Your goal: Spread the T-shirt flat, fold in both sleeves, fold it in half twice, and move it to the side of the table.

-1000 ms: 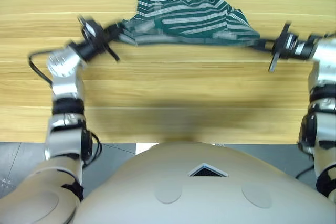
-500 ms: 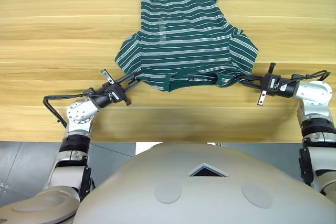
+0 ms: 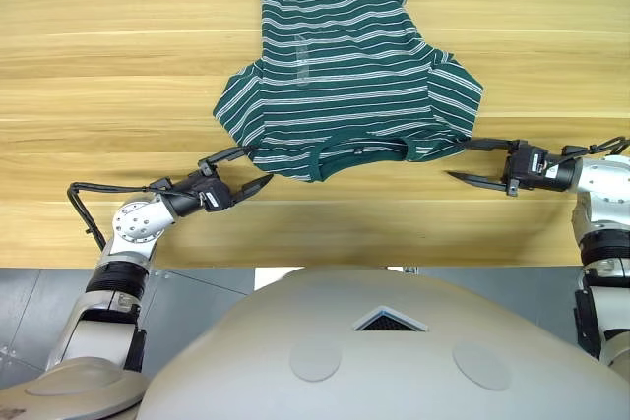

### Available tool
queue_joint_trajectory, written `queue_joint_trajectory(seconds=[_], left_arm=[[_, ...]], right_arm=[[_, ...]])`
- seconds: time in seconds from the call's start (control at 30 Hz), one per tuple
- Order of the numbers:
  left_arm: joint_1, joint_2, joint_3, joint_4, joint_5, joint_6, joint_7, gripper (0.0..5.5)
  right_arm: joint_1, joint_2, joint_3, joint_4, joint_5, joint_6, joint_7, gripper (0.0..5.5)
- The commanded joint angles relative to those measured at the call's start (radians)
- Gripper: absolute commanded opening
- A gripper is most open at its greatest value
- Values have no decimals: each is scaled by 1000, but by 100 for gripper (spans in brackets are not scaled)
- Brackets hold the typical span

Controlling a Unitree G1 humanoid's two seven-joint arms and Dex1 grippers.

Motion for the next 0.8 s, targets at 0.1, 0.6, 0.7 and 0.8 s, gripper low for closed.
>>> queue_joint_trajectory(seconds=[0.1,0.6,0.7,0.8], left_arm=[[79,69,-37,26,50,81,-16,357],[263,28,358,-352,-752,675,-93,357],[250,-34,344,-365,-686,852,90,357],[210,-107,348,-406,-667,981,210,357]], right_arm=[[-33,-81,-112,-114,192,120,67,250],[-541,373,298,69,-386,430,-497,250],[-548,397,345,212,-454,389,-483,250],[-484,350,394,223,-477,317,-350,250]])
